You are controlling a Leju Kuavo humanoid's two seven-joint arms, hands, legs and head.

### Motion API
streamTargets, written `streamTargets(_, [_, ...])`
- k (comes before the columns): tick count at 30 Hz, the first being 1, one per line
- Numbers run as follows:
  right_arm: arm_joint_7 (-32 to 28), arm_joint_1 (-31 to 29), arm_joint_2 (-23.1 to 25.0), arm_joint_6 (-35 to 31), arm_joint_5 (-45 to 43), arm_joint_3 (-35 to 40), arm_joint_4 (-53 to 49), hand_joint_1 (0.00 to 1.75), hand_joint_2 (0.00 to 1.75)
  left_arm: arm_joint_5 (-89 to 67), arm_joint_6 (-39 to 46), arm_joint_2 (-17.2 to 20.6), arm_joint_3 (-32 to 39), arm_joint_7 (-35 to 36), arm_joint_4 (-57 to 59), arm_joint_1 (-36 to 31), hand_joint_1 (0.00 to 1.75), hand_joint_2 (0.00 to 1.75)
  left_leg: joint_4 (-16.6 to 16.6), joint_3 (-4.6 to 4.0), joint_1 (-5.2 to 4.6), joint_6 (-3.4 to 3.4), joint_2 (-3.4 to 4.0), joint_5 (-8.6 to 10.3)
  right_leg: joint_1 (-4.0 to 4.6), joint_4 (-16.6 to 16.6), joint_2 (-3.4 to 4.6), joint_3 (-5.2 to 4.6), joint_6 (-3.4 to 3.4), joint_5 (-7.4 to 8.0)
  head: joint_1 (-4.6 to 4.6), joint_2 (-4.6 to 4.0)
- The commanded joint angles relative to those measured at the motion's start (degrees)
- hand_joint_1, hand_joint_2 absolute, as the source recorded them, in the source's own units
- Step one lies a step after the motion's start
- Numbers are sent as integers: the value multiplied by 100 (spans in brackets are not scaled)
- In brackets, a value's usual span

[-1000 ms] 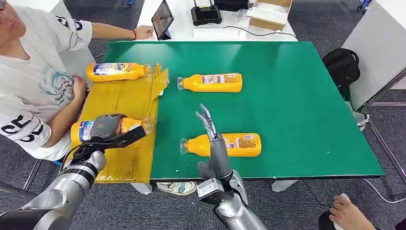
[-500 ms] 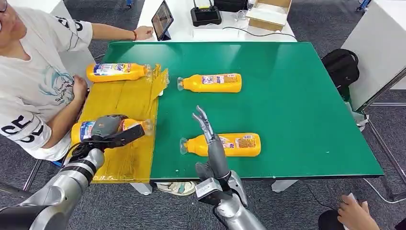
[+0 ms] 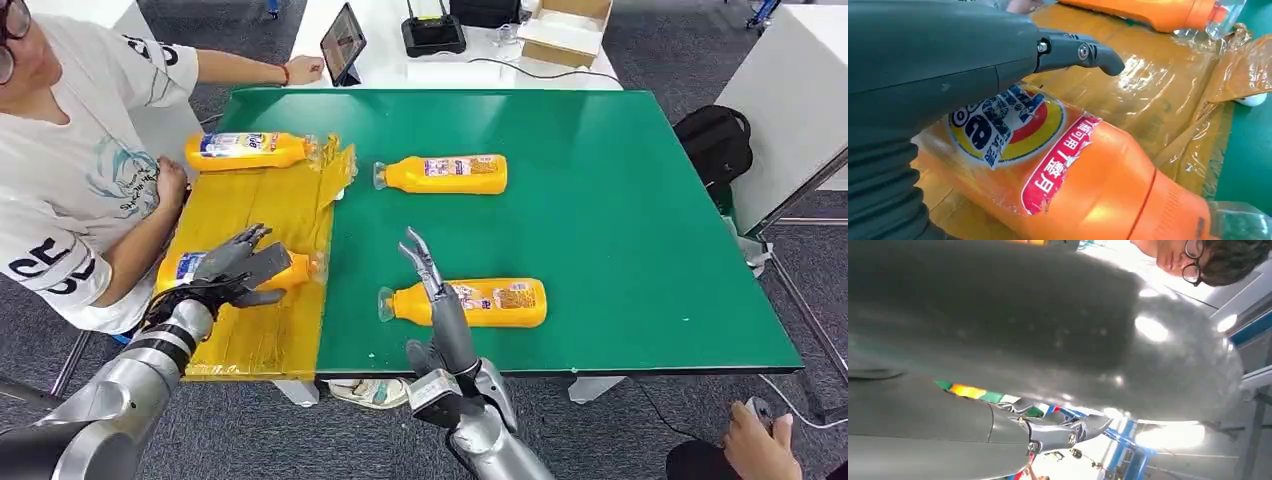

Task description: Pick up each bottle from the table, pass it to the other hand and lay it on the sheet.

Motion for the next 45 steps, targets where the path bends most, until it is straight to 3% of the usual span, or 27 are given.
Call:
streamTargets(1, [-72,-188,-15,-53,155,-131,561,0,0,142,-338,-191,63,-64,372,-77,0,0,-5,14,0,5,0,-1,2,-6,-4,15,-8,-1,-2,0])
streamTargets(4, [-68,-219,-9,-24,144,-132,663,0,0,460,-555,-224,224,-148,373,-97,0,0,-8,31,1,8,1,-5,5,-10,-7,33,-15,-5,-2,0])
streamTargets(8, [-31,-217,-8,0,165,-141,729,0,0,1701,-482,-447,1235,-669,76,4,0,0,-8,34,1,8,4,-5,5,-11,-3,37,-15,-3,-2,0])
streamTargets(9, [63,-206,-49,26,284,-82,722,0,175,2092,107,-599,1572,-880,-157,89,0,0,-7,27,-2,7,1,-2,2,-7,-4,30,-10,-2,-2,0])
streamTargets(10, [133,-175,-83,64,356,-52,683,0,175,2474,676,-756,1860,-1088,-353,139,0,175,-7,22,-2,6,-2,-1,1,-7,-6,26,-8,-1,0,0])
streamTargets(12, [493,-208,-177,33,712,51,736,0,175,3269,1462,-1008,2273,-1720,-883,305,0,175,-6,25,0,10,-12,-3,4,-10,-19,33,-11,-6,0,0])
streamTargets(27, [487,-233,-193,56,699,15,748,0,175,3333,1429,-981,2204,-1719,-974,370,0,175,-2,7,1,6,6,-3,5,-3,-3,5,-10,-2,-4,0])
streamTargets(31, [1159,-431,-432,-114,1222,-128,791,0,175,4906,1778,-1068,1435,-1762,-2802,1238,0,175,-3,4,1,5,14,-3,4,-6,6,2,-8,1,-2,0])
streamTargets(32, [1517,-564,-625,-542,2019,-68,872,0,175,5249,1728,-1120,1381,-1762,-3166,1446,0,175,-4,16,0,9,21,-9,5,-8,10,12,-12,-2,-4,0])
streamTargets(35, [2180,-754,-922,-496,2641,-360,868,0,175,5870,1453,-1290,1255,-1762,-3873,1969,0,175,-5,17,0,11,25,-9,4,-12,11,11,-10,0,-2,0])
streamTargets(38, [2943,-902,-1210,12,3176,-517,972,0,175,5983,1380,-1373,1068,-1762,-4271,2350,0,175,-5,17,-3,12,7,-8,2,-13,-5,17,-8,-4,-2,0])
streamTargets(45, [3710,-1180,-1469,528,3807,-806,1434,0,175,5601,1705,-1288,487,-1762,-4640,2764,0,175,-2,2,-4,9,5,-7,0,-8,-3,3,-9,-2,-4,0])
